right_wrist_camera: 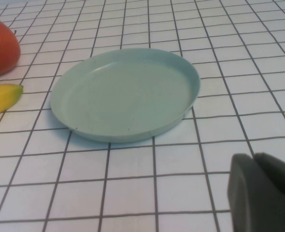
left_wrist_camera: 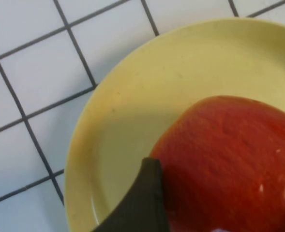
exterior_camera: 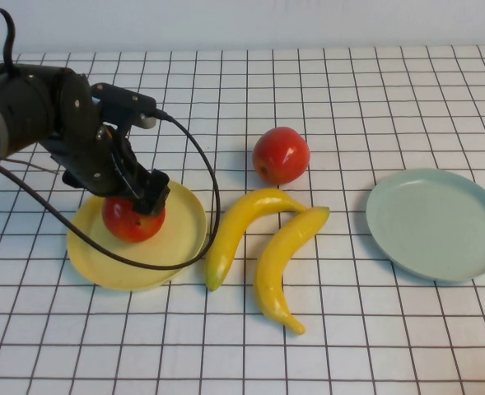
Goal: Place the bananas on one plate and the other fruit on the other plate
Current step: Put one type of fruit in the left plate
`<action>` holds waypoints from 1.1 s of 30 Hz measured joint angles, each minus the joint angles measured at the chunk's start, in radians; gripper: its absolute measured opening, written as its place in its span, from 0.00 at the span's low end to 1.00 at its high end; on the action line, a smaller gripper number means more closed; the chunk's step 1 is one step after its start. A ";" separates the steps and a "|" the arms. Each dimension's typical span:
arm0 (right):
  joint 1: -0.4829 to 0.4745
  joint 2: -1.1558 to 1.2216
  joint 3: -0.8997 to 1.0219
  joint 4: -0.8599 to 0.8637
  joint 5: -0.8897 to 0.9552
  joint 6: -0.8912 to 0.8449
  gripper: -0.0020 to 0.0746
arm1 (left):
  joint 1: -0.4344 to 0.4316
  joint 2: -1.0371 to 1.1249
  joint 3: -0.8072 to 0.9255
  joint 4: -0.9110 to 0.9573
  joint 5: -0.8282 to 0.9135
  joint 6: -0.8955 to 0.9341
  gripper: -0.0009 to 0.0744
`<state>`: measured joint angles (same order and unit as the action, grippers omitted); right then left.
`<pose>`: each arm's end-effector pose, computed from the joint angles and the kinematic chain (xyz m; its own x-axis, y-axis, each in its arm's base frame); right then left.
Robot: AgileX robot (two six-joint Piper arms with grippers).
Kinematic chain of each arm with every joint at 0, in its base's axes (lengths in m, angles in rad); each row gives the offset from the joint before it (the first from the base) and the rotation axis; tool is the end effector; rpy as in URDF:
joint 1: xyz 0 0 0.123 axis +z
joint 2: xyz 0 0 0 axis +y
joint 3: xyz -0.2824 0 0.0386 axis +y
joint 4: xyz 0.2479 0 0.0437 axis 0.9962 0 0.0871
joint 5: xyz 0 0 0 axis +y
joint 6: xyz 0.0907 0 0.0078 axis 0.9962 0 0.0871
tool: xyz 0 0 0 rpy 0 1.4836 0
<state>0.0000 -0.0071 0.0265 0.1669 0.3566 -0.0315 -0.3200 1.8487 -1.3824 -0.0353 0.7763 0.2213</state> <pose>0.0532 0.0053 0.1729 -0.2852 0.1245 -0.9503 -0.0202 0.9905 0.1359 0.3717 -0.1255 0.2283 -0.7886 0.4666 -0.4005 0.4869 0.8716 0.0565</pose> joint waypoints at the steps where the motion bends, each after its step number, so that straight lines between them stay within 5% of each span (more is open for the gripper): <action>1: 0.000 0.000 0.000 0.000 0.000 0.000 0.01 | 0.000 0.000 -0.002 -0.005 0.002 0.008 0.90; 15: 0.000 0.000 0.000 0.000 0.000 0.000 0.01 | -0.002 0.014 -0.462 -0.110 0.323 0.031 0.90; 22: 0.000 0.000 0.000 0.000 0.000 0.000 0.01 | -0.058 0.045 -0.522 -0.303 0.176 0.203 0.90; 33: 0.000 0.000 0.000 0.000 0.000 0.000 0.01 | -0.202 0.267 -0.522 -0.339 -0.014 0.386 0.90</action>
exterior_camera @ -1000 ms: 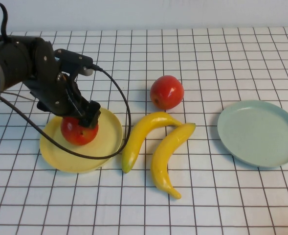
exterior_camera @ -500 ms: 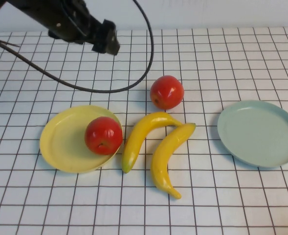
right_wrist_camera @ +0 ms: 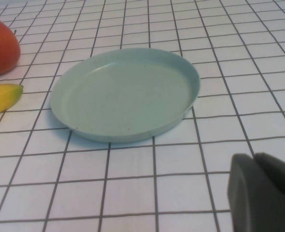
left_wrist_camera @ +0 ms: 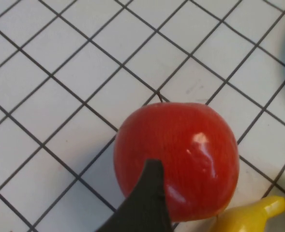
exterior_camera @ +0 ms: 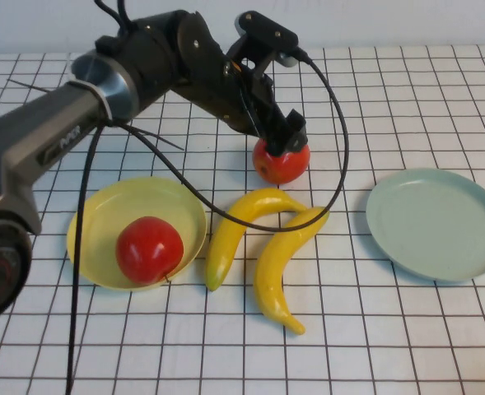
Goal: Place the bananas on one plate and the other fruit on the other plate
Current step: Put one type of fruit in the left plate
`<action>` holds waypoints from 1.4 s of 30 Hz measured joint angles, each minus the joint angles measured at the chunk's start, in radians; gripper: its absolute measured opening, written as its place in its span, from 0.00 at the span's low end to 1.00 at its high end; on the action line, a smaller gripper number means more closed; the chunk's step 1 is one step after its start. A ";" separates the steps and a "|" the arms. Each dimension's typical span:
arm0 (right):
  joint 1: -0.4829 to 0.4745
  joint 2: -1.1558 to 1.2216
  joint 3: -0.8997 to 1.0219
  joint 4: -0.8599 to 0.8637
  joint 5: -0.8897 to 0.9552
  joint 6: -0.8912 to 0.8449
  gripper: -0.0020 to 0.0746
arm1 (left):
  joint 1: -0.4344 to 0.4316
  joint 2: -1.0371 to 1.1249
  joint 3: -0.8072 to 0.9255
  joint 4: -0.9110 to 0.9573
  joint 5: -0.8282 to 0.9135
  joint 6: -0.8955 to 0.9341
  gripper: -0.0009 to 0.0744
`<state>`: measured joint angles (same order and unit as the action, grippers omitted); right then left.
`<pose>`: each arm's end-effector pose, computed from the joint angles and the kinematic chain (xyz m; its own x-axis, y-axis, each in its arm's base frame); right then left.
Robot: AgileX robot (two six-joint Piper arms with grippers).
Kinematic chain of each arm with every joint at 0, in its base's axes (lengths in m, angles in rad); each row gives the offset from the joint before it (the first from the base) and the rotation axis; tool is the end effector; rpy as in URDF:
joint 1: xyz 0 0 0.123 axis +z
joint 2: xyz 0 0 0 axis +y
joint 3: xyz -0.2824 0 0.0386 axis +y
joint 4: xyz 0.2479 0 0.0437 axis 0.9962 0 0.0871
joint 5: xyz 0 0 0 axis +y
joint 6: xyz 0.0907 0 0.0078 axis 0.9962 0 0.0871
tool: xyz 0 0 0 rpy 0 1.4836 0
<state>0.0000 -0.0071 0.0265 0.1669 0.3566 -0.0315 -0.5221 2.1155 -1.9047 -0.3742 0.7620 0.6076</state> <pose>0.0532 0.0053 0.1729 -0.2852 0.1245 -0.9503 -0.0202 0.9905 0.1359 0.4123 -0.2638 0.2691 -0.4122 0.5997 -0.6859 0.8044 0.5930 0.0351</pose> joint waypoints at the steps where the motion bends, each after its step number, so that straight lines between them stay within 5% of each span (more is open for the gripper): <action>1: 0.000 0.000 0.000 0.000 0.000 0.000 0.01 | -0.004 0.012 0.000 -0.002 -0.004 0.010 0.90; 37: 0.000 0.000 0.000 0.000 0.000 0.000 0.01 | -0.004 0.151 -0.006 -0.063 -0.162 0.049 0.90; 42: 0.000 0.000 0.000 0.000 0.000 0.000 0.01 | -0.004 0.151 -0.006 -0.059 -0.153 0.056 0.80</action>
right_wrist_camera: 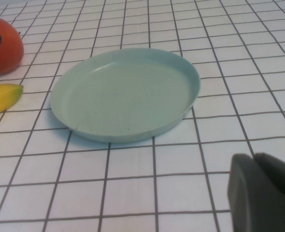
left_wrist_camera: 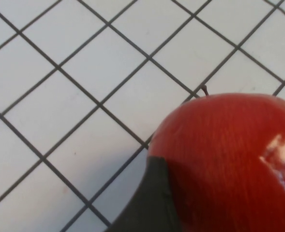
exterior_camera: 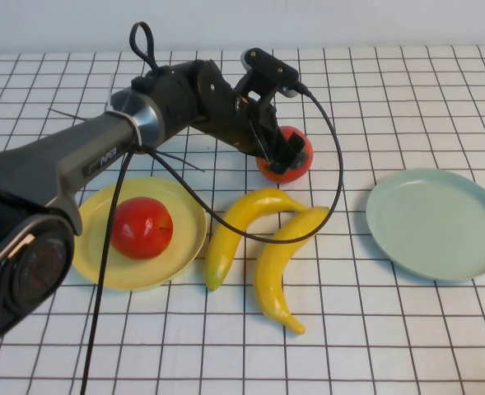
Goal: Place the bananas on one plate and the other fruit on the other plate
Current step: Put one type of fruit in the left plate
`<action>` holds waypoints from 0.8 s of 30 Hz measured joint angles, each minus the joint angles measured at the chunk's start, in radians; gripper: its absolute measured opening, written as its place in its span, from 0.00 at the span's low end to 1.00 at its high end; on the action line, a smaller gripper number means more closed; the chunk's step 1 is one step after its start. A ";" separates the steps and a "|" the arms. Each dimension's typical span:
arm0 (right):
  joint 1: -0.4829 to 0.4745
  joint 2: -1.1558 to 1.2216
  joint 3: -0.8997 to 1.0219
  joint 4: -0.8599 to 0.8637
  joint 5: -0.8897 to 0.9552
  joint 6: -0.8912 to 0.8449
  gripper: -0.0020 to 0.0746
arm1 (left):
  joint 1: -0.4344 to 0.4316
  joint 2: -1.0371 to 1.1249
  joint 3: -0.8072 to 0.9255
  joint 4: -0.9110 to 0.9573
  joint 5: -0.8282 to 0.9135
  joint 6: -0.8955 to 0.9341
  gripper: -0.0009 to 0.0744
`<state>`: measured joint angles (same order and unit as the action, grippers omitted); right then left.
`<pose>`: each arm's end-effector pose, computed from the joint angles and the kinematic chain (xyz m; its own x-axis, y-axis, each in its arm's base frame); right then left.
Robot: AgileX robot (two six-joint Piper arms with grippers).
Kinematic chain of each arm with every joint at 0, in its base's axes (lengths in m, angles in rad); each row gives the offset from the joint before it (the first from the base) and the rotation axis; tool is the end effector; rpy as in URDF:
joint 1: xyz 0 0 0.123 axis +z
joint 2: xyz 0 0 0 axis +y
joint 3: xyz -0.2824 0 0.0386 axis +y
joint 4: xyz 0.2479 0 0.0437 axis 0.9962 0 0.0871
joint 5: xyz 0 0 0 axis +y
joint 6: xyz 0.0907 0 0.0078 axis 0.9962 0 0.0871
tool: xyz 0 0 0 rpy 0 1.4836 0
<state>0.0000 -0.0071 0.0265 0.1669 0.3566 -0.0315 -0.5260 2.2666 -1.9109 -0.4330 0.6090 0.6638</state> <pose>0.0532 0.0053 0.1729 -0.2852 0.1245 -0.9503 -0.0202 0.9905 0.1359 0.4366 -0.2788 0.2042 -0.4249 0.5799 -0.6951 0.7887 0.6140 0.0301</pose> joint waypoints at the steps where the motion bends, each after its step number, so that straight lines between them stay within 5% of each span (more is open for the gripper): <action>1: 0.000 0.000 0.000 0.000 0.000 0.000 0.01 | 0.000 0.000 0.000 0.000 0.002 0.000 0.80; 14: 0.000 0.000 0.000 0.000 0.000 0.000 0.01 | 0.002 -0.128 0.000 0.135 0.119 -0.015 0.80; 24: 0.001 0.000 0.000 0.000 0.000 0.000 0.01 | 0.139 -0.287 0.000 0.247 0.571 -0.173 0.80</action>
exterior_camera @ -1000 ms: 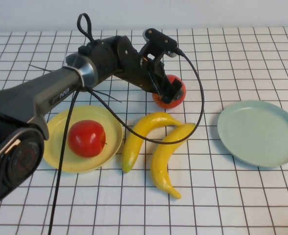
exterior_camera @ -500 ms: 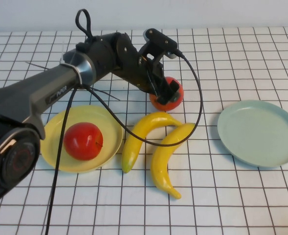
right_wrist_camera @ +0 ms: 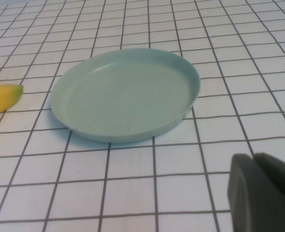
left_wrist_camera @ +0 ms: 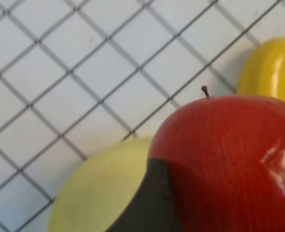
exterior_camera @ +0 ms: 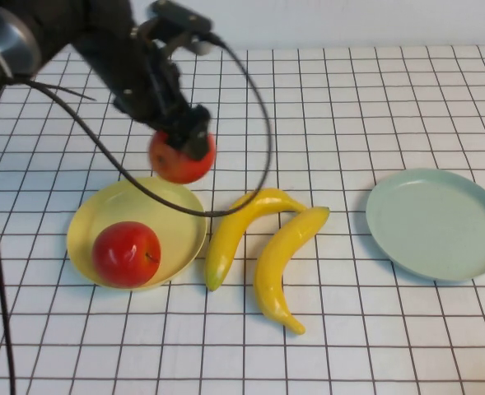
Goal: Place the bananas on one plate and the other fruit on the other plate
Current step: Put one type of fruit in the left plate, then put another type of fruit in the right plate
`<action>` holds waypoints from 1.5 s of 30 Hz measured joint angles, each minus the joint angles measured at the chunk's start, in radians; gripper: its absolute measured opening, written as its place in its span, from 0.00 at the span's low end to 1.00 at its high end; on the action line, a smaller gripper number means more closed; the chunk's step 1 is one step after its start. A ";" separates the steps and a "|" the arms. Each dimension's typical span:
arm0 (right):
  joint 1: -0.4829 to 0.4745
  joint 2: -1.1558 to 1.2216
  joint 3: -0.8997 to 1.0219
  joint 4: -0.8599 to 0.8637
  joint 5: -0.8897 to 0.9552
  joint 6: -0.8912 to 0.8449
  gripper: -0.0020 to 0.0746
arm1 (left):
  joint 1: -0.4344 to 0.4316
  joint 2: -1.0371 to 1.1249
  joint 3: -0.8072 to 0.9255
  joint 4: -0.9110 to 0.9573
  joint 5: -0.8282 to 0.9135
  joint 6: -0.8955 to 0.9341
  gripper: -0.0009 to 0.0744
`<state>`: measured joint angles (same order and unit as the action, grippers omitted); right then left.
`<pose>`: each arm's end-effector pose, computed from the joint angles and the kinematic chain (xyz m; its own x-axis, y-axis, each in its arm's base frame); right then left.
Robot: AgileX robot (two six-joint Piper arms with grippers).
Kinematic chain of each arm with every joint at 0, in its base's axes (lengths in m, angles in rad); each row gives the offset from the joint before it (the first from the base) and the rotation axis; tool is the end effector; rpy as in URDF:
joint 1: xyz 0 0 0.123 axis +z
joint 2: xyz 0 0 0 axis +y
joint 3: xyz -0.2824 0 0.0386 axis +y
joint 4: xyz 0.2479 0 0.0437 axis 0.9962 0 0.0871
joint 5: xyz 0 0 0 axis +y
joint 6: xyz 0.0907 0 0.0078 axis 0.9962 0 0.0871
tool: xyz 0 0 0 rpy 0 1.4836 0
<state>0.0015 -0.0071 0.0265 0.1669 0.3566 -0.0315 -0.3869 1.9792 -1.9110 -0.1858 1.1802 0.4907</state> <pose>0.0532 0.0054 0.1729 -0.2854 0.1241 -0.9503 -0.0217 0.9905 0.1359 0.3960 -0.1782 0.3114 -0.5965 0.6761 -0.4325 0.7428 0.6692 0.0217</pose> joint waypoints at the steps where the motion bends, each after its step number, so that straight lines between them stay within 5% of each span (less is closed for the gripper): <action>1: -0.001 0.000 0.000 0.000 0.000 0.000 0.01 | 0.025 0.005 0.000 0.000 0.024 -0.002 0.80; 10: 0.000 0.000 0.000 0.000 0.000 0.000 0.01 | 0.161 0.048 0.000 -0.065 0.050 -0.009 0.80; 15: -0.001 0.000 0.000 0.000 0.000 0.000 0.01 | 0.165 0.097 0.000 -0.117 0.050 -0.009 0.80; 19: -0.001 0.000 0.000 0.000 0.000 0.000 0.01 | 0.165 0.128 0.000 -0.138 0.050 -0.009 0.90; 36: -0.001 0.000 0.000 0.000 0.000 0.000 0.01 | 0.177 0.110 0.000 -0.233 0.050 0.009 0.88; 39: -0.001 0.000 0.000 0.000 0.000 0.000 0.01 | 0.177 0.065 0.000 -0.251 0.050 0.008 0.74; 43: -0.001 0.000 0.000 0.000 0.000 0.000 0.01 | 0.165 -0.030 0.000 -0.255 0.050 0.007 0.28; 45: 0.000 0.000 0.000 0.000 0.000 0.000 0.01 | 0.150 -0.079 0.000 -0.255 0.050 0.012 0.14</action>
<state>0.0015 -0.0071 0.0265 0.1669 0.3566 -0.0315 -0.2367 1.9004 -1.9110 -0.4410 1.2299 0.5026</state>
